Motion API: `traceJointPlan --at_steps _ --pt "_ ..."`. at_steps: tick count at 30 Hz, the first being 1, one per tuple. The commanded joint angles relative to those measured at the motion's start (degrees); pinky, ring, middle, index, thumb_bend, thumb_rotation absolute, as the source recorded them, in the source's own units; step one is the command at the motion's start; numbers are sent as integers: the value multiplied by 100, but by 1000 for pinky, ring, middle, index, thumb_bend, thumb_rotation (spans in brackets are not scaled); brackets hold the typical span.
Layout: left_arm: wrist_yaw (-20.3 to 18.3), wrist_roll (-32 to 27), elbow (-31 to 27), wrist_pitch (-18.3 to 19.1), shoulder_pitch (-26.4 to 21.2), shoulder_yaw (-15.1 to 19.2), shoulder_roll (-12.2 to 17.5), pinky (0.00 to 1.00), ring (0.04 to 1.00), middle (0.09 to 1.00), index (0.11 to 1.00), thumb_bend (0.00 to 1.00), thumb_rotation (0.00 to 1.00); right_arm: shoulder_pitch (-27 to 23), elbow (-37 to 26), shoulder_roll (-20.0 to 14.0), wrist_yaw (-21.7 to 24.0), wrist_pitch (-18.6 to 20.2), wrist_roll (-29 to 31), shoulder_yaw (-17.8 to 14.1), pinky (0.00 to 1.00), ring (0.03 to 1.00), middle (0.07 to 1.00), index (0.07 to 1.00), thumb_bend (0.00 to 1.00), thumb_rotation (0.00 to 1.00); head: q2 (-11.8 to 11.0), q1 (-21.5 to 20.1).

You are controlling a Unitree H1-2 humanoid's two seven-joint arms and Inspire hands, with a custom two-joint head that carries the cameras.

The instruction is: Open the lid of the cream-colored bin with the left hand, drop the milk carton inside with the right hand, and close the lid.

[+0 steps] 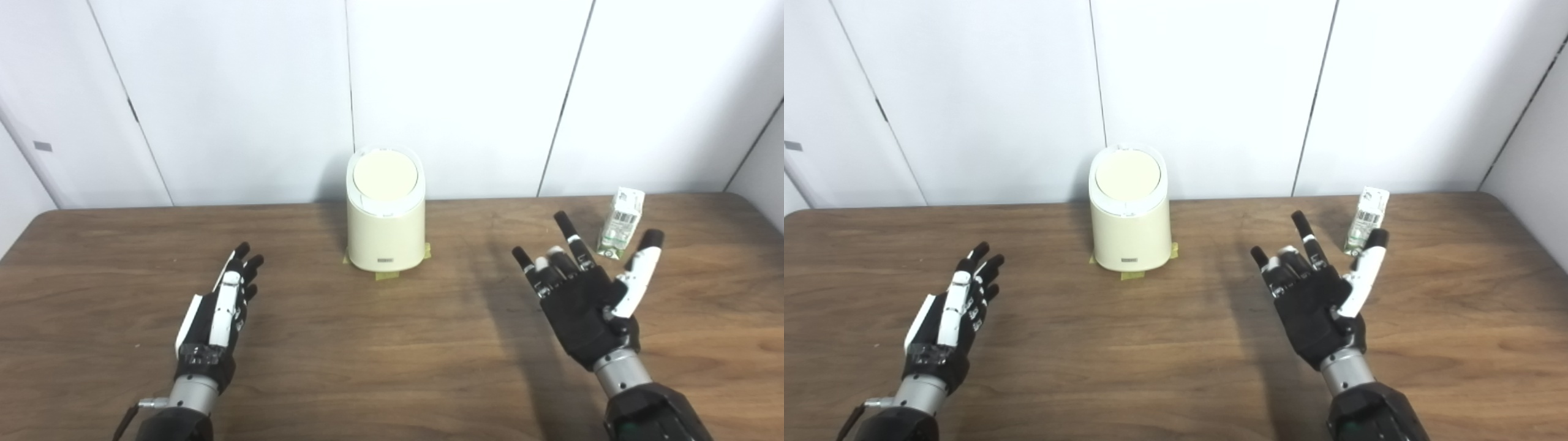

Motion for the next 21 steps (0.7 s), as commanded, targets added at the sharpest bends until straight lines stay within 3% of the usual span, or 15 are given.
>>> traceJointPlan --at_steps 1,4,7,12,21 --pt "21 40 -191 -111 -211 -19 36 1000 1000 951 1000 451 1000 -108 -82 -58 302 -335 -337 65 1000 897 833 1000 685 978 3 -9" --pt "23 36 -191 -125 -205 -23 22 1000 1000 958 1000 448 1000 -106 -55 -218 489 -396 -944 288 1000 990 978 1000 729 995 3 -9" --pt "10 23 -196 -144 -197 -31 19 1000 1000 972 1000 442 1000 -93 -24 -397 492 -457 -1842 550 1000 999 998 1000 799 1000 10 -1" --pt "5 33 -199 -146 -184 -46 20 1000 1000 984 1000 449 1000 -54 150 -417 245 -723 -3383 882 1000 1000 1000 1000 718 1000 15 4" --pt "0 -71 -167 -241 -168 -20 -31 1000 1000 996 1000 503 1000 -59 440 -183 405 -934 -3629 789 1000 1000 1000 1000 678 1000 9 5"
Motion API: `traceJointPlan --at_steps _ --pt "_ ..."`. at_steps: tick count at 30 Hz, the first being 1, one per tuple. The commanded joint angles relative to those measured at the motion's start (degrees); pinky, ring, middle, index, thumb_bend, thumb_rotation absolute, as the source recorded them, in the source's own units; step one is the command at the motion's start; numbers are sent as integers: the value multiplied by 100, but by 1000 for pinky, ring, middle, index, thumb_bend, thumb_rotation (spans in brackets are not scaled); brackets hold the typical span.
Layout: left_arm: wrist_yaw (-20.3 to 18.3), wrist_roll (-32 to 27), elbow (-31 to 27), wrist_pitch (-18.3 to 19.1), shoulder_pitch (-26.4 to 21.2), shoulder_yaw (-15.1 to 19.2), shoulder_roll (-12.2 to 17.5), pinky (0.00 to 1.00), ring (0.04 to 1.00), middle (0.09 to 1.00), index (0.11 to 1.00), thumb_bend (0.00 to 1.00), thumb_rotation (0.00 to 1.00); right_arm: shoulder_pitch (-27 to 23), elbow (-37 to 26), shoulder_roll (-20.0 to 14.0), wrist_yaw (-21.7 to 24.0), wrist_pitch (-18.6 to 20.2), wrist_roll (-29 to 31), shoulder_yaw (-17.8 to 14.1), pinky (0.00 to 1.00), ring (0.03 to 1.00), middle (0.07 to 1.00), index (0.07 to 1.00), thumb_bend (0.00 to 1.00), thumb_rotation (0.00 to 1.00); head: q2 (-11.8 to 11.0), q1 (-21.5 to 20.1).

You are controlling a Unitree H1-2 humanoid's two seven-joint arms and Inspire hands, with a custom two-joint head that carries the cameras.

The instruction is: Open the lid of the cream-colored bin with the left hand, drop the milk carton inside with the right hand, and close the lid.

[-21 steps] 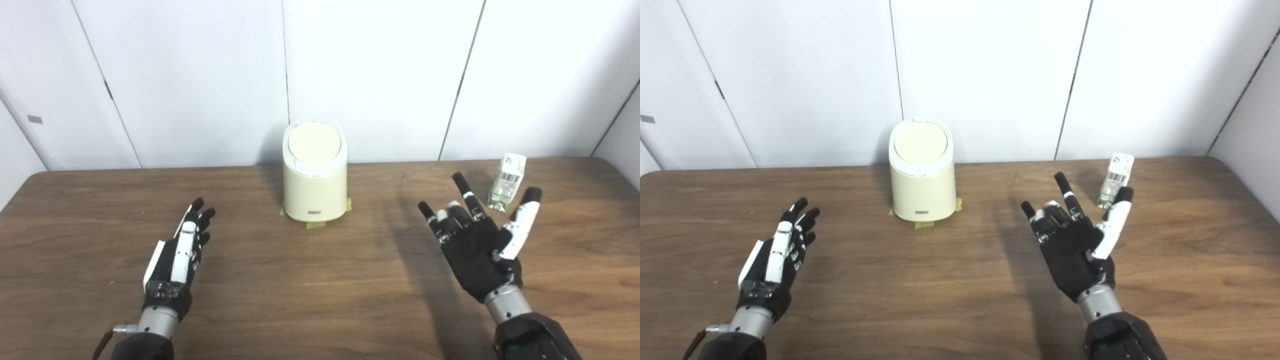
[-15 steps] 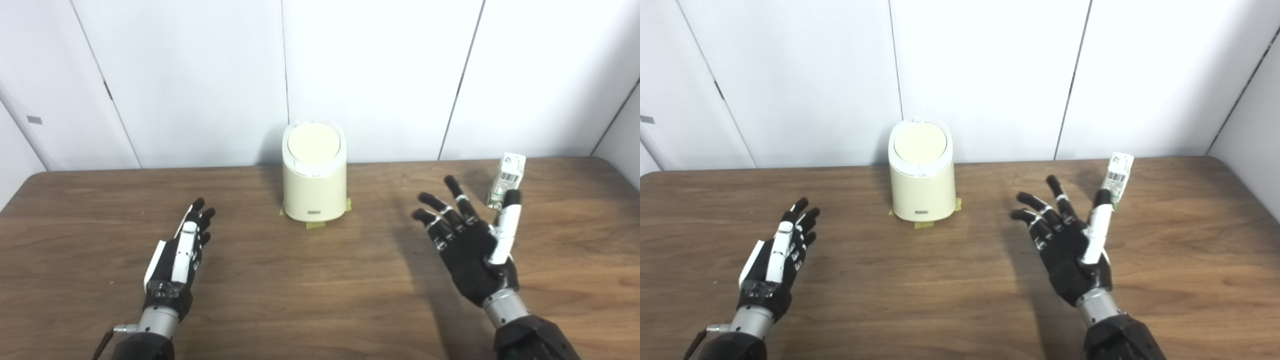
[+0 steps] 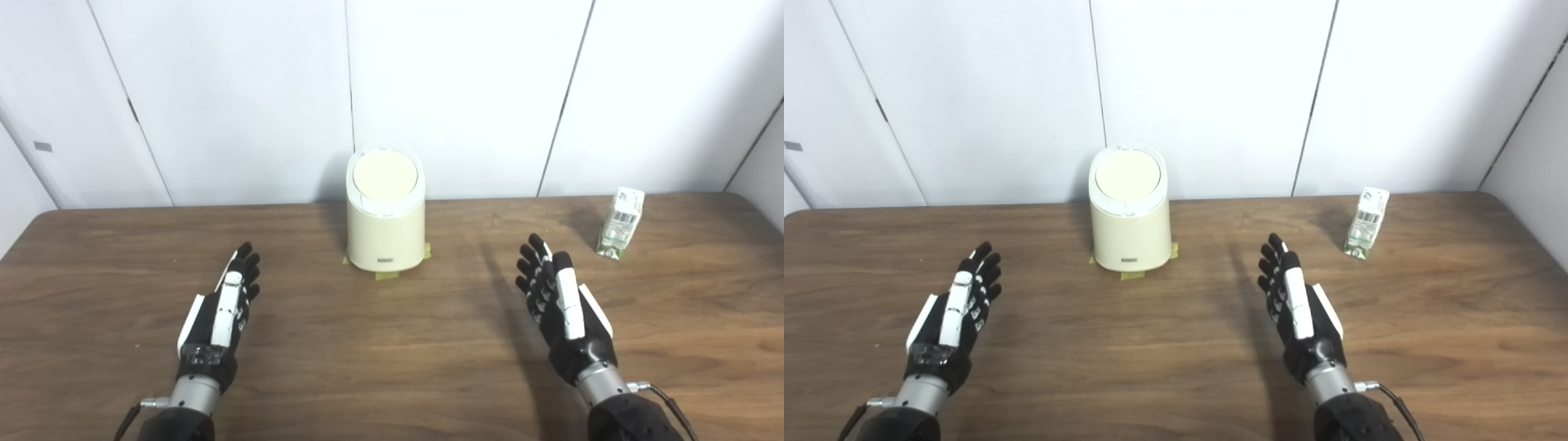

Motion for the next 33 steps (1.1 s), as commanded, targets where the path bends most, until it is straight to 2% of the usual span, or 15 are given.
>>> traceJointPlan --at_steps 1,5,8,9,12,13,15,17,20,22,31,33 --pt "22 -47 -168 -214 -169 9 -34 1000 999 998 1000 500 1000 -174 -59 0 92 -330 -66 -46 1000 1000 1000 1000 677 1000 1 -4" --pt "3 -101 -156 -249 -165 29 -49 1000 999 1000 1000 490 1000 -189 54 49 117 -417 -124 -77 1000 1000 1000 1000 680 1000 1 -4" --pt "27 -51 -157 -259 -145 11 -66 1000 999 998 1000 499 1000 -168 39 80 112 -422 -91 -136 1000 1000 1000 1000 690 1000 -244 71" --pt "42 -12 -157 -263 -135 -1 -67 1000 998 996 1000 503 1000 -157 57 85 122 -466 -86 -156 1000 1000 1000 1000 696 1000 -244 71" --pt "59 45 -120 -325 -87 -20 -81 1000 998 990 1000 511 1000 -103 143 82 196 -689 -78 -185 1000 1000 1000 1000 695 1000 -420 99" --pt "53 48 -99 -358 -69 -24 -86 1000 999 991 1000 506 1000 -81 173 83 218 -768 -71 -194 1000 1000 1000 1000 689 1000 -577 141" --pt "45 55 -72 -408 -38 -31 -88 1000 1000 992 1000 499 1000 -45 214 91 252 -874 -65 -212 1000 1000 1000 1000 683 1000 -650 157" --pt "53 56 -51 -431 -4 -31 -98 1000 1000 994 1000 498 1000 -9 279 90 304 -990 -58 -223 1000 1000 1000 1000 683 1000 -837 184" --pt "64 67 -31 -464 35 -32 -109 1000 1000 995 1000 498 1000 27 342 75 363 -1099 -80 -211 1000 1000 1000 1000 685 1000 -921 202" --pt "60 85 -17 -478 68 -40 -110 1000 1000 995 1000 507 1000 53 378 68 379 -1167 -139 -195 1000 1000 1000 1000 676 1000 -1057 238" --pt "3 304 24 -483 92 -125 12 1000 1000 1000 1000 570 1000 94 489 72 550 -1283 -13 -266 1000 1000 1000 1000 649 1000 -1151 331" --pt "20 379 30 -484 68 -136 46 1000 1000 1000 1000 572 945 99 475 82 566 -1270 35 -282 1000 1000 1000 1000 655 1000 -1151 331"
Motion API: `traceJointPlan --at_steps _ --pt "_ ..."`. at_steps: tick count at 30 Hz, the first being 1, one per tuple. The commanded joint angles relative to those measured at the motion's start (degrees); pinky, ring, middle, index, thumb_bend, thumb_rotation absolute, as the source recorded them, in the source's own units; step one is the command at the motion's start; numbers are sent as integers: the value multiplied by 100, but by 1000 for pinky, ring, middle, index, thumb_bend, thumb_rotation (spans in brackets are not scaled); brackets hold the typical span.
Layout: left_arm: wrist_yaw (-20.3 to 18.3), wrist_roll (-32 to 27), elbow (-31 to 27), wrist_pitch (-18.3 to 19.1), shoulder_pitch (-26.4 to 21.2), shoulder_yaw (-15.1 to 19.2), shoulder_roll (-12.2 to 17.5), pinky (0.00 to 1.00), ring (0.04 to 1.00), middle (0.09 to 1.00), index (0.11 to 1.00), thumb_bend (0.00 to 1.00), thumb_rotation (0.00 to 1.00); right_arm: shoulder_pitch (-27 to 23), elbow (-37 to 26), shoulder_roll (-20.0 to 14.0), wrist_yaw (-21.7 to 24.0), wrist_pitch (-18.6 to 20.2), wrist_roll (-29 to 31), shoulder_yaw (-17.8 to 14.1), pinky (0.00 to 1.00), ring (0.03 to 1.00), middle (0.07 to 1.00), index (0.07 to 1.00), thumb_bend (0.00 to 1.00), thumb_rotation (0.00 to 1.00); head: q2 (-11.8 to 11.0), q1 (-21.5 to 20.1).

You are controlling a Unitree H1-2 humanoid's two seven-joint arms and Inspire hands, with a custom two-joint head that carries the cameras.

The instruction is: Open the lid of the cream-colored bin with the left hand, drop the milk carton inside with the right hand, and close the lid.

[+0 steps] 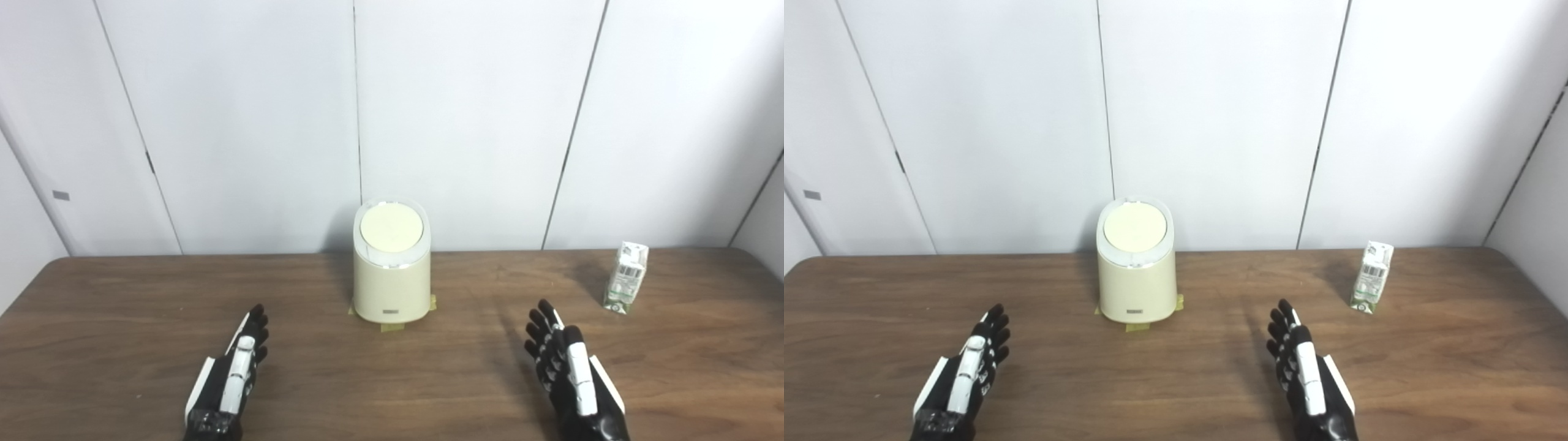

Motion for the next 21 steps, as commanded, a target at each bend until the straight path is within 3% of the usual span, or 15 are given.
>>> traceJointPlan --at_steps 1,6,9,12,15,18,21 --pt "46 99 -76 -195 -179 -10 61 1000 1000 1000 1000 571 919 -112 -121 4 100 -296 93 -49 1000 1000 1000 1000 652 1000 0 6" --pt "187 304 -356 299 -416 -17 29 997 1000 998 1000 581 706 -91 -79 -19 166 -279 109 -57 1000 1000 1000 1000 639 1000 4 14" --pt "264 507 -486 567 -681 -46 77 996 993 980 1000 672 631 -101 -49 -14 182 -273 89 -48 1000 1000 1000 1000 648 1000 34 -16" --pt "287 642 -584 865 -1091 -67 124 932 963 963 1000 749 573 -122 7 -19 199 -301 72 -38 1000 1000 1000 1000 652 1000 43 -17" --pt "261 719 -580 1138 -1624 -72 163 901 958 973 1000 761 487 -149 39 -21 222 -311 86 -28 1000 1000 1000 1000 654 1000 52 -22" --pt "269 1003 -372 1220 -2191 -124 201 883 951 972 1000 785 454 -174 26 -7 188 -222 51 -14 1000 1000 1000 1000 663 1000 66 -59" --pt "123 1446 -221 1226 -2488 -167 148 893 952 963 1000 792 485 -199 33 -7 203 -222 61 -6 1000 1000 1000 1000 660 1000 62 -74"
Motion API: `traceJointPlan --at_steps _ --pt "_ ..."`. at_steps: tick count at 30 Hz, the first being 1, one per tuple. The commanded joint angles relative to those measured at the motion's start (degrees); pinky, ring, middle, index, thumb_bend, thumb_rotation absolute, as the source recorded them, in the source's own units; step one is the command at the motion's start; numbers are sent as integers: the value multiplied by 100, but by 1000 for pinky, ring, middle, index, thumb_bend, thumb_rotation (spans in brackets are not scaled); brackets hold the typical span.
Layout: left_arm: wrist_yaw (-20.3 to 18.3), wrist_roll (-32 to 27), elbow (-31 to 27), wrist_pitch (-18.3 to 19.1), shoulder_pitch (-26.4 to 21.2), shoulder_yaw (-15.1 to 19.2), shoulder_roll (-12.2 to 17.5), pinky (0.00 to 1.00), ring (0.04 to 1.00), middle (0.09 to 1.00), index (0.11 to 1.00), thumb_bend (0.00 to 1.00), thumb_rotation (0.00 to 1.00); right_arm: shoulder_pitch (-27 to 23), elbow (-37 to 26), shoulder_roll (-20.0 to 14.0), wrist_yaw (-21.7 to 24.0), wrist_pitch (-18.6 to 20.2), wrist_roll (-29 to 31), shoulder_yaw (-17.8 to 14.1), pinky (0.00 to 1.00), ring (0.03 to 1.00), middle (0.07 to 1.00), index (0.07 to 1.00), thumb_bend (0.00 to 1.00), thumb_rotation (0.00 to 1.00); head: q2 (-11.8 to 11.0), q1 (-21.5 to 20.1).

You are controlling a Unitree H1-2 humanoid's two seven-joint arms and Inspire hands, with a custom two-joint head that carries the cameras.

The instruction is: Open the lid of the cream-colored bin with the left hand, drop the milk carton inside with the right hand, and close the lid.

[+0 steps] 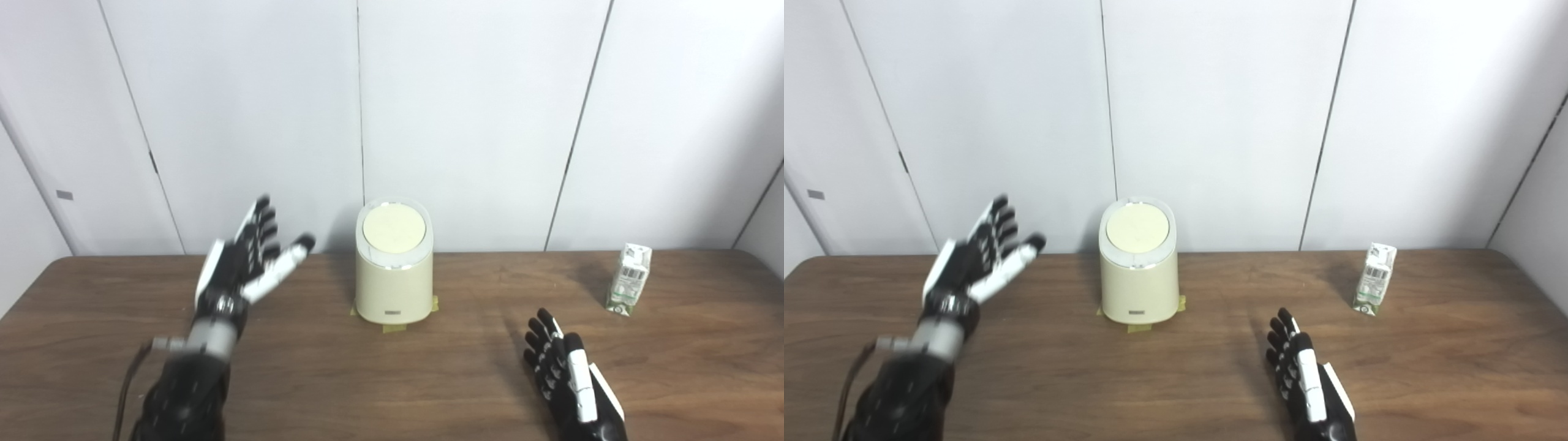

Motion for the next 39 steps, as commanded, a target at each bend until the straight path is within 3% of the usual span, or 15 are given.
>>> traceJointPlan --at_steps 1,8,12,18,25,30,32,35,39 --pt "-133 353 8 -13 -275 -19 -53 894 952 961 1000 793 494 -201 -164 -10 82 -206 13 -3 1000 1000 1000 1000 658 1000 1 5" --pt "-799 926 653 -13 -1030 117 -292 900 962 982 1000 816 501 -238 -169 -11 47 -127 -68 11 1000 1000 1000 1000 635 1000 -2 -23" --pt "-1205 1485 1136 -14 -1503 -22 -261 847 951 984 1000 872 452 -246 -177 13 13 -135 -83 2 1000 1000 1000 1000 635 1000 8 -60" --pt "-1484 1817 1862 -14 -2096 -318 -163 775 945 1000 1000 895 282 -243 -241 31 -23 -71 -114 3 1000 1000 1000 1000 662 1000 61 -89" --pt "-1411 2068 2416 -101 -2479 -1000 134 704 927 1000 1000 930 226 -233 -278 79 -31 -88 -133 6 1000 1000 1000 1000 670 1000 100 -151" --pt "-1260 2288 2781 -250 -2662 -1437 306 705 963 1000 1000 934 185 -226 -323 113 -28 -32 -93 -13 1000 1000 1000 1000 673 1000 114 -171" --pt "-1213 2451 2894 -286 -2728 -1640 400 727 966 1000 1000 929 184 -216 -348 135 -28 8 -43 -36 1000 1000 1000 1000 682 999 117 -176" --pt "-1036 2641 3163 -446 -2850 -1881 496 846 983 1000 1000 903 144 -206 -365 157 -21 9 37 -68 1000 1000 1000 1000 693 978 130 -184" --pt "-769 2672 3487 -668 -2947 -1944 496 855 962 1000 987 881 108 -186 -416 157 -31 49 34 -71 1000 1000 1000 1000 690 991 154 -211"
